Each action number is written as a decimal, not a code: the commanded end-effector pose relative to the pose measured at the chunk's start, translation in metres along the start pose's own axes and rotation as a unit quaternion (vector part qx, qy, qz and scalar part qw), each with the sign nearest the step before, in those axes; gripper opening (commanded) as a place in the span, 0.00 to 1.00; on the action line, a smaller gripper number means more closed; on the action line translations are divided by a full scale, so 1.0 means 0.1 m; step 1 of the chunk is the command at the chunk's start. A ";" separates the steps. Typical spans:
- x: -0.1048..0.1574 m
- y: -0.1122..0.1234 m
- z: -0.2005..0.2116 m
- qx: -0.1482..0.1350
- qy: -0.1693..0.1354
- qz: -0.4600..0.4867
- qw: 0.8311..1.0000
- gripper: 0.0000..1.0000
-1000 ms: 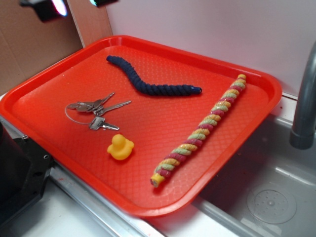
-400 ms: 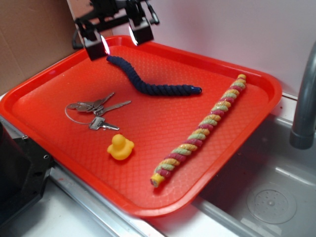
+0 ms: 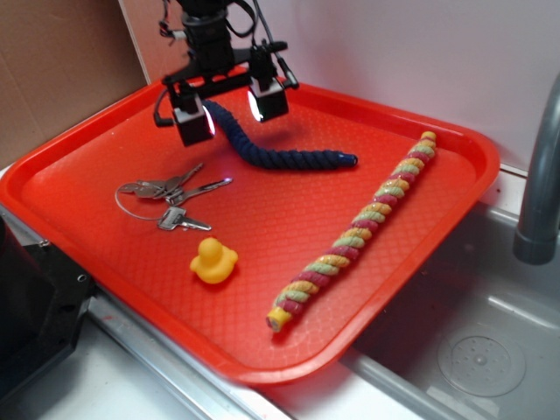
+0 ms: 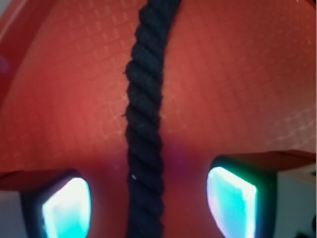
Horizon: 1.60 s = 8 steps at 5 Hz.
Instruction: Grab the blue rope.
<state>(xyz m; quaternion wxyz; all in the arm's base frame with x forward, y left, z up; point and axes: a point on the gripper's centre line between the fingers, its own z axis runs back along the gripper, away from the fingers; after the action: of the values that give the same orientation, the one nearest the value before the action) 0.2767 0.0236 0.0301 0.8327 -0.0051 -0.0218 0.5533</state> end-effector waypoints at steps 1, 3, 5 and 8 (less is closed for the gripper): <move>-0.03 -0.06 -0.07 -0.018 -0.018 0.013 1.000 0.32; -0.06 -0.03 -0.16 -0.023 -0.021 0.014 0.999 0.00; -0.06 -0.03 0.06 -0.033 -0.009 -0.082 0.996 0.00; -0.42 0.22 1.26 0.002 -0.027 -0.444 0.895 0.00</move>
<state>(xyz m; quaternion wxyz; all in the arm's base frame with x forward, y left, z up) 0.2286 -0.0163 0.1367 0.9897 0.0299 -0.0105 0.1397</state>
